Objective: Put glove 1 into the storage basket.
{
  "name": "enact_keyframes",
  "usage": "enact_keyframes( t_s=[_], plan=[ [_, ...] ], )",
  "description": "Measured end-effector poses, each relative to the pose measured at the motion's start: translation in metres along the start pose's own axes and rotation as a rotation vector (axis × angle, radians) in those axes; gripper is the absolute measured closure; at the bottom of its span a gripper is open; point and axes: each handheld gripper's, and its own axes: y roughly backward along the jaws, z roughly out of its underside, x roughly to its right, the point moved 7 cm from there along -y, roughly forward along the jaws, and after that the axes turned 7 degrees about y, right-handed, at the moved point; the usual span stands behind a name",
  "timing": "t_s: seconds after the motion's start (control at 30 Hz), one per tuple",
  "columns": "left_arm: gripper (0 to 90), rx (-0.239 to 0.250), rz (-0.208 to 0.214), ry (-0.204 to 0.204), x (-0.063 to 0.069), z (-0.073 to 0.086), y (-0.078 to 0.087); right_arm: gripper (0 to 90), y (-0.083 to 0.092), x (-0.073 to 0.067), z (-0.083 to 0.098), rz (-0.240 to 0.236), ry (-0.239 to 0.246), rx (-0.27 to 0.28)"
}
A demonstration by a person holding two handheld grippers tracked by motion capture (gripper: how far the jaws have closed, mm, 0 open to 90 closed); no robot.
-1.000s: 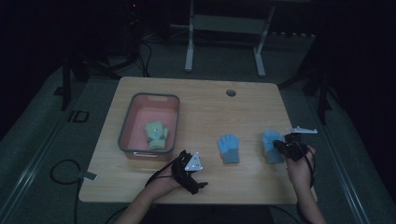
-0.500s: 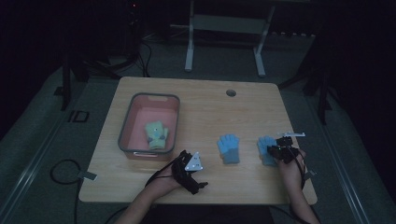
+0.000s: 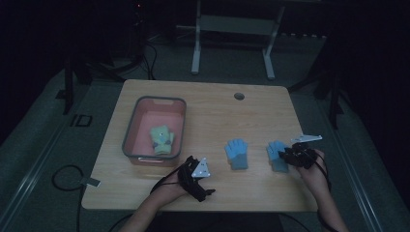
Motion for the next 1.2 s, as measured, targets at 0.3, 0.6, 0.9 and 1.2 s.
enact_keyframes(
  t_s=[0.3,0.6,0.9,1.2],
  plan=[
    [1.9,-0.001,-0.004,0.000,0.000,0.001,0.000,62.9,-0.001,0.005,0.003,-0.100,0.136,-0.006],
    [2.0,-0.003,-0.005,-0.001,0.000,0.001,-0.001,62.9,-0.009,0.003,0.011,-0.139,0.107,0.015],
    [2.0,-0.005,-0.007,-0.001,0.000,0.001,-0.001,69.0,-0.020,0.005,0.021,-0.106,0.084,-0.014],
    [2.0,-0.005,-0.006,-0.003,0.000,0.001,-0.001,83.6,-0.020,0.005,0.019,-0.068,0.038,-0.032]
  ],
)
